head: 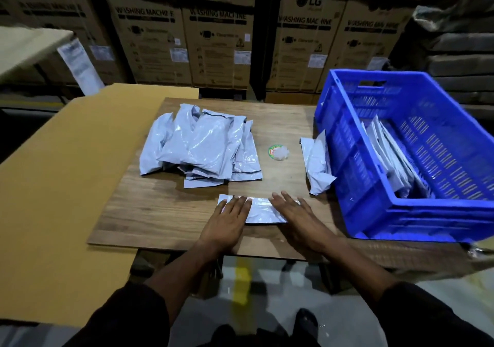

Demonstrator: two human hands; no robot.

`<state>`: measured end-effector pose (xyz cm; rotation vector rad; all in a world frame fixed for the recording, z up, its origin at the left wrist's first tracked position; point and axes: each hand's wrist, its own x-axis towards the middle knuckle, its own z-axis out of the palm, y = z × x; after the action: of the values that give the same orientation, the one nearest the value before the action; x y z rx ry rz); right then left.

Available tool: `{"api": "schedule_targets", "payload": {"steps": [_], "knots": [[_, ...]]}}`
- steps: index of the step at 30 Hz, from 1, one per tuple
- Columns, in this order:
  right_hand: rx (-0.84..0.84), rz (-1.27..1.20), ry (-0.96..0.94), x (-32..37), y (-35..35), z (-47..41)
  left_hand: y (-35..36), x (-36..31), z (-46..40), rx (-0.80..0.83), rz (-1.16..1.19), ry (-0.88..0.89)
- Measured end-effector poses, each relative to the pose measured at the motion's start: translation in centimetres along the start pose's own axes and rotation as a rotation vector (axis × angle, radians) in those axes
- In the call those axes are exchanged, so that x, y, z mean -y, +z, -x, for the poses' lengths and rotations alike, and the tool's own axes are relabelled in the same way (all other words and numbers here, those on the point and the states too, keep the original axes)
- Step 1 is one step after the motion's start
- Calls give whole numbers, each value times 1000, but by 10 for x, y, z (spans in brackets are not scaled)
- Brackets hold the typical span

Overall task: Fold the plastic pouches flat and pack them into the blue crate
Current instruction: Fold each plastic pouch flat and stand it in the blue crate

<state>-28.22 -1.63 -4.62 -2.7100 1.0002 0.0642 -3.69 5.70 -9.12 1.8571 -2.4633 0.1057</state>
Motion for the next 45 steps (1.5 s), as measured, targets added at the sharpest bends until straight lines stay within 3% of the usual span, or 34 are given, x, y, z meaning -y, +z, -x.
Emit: {"api": "schedule_targets", "payload": {"steps": [5,17,20,24,26,28,30,32,36,45], "knots": [[-63,198,-68,-9,10,14,2,12,13,5,43,-33],[-182,354,-119,-21,43,37,3,15,21,141,57,60],[-287,313,-68,-8,36,44,-2,9,22,91,108,50],[-437,188,-39,24,15,22,-15,-12,1,-218,280,43],[-399,53,78,37,11,-6,-24,-24,-15,-253,462,-112],[-254,-44,178,44,14,-26,-28,-30,-25,-143,528,-199],[-166,-5,189,43,29,-29,-20,-32,-24,16,470,-166],[-153,81,198,41,45,-21,-6,-31,-15,55,329,-120],[-209,146,218,42,63,-7,14,-39,1,23,121,-99],[-198,163,250,39,58,-17,13,-34,-7,-20,87,-142]]}}
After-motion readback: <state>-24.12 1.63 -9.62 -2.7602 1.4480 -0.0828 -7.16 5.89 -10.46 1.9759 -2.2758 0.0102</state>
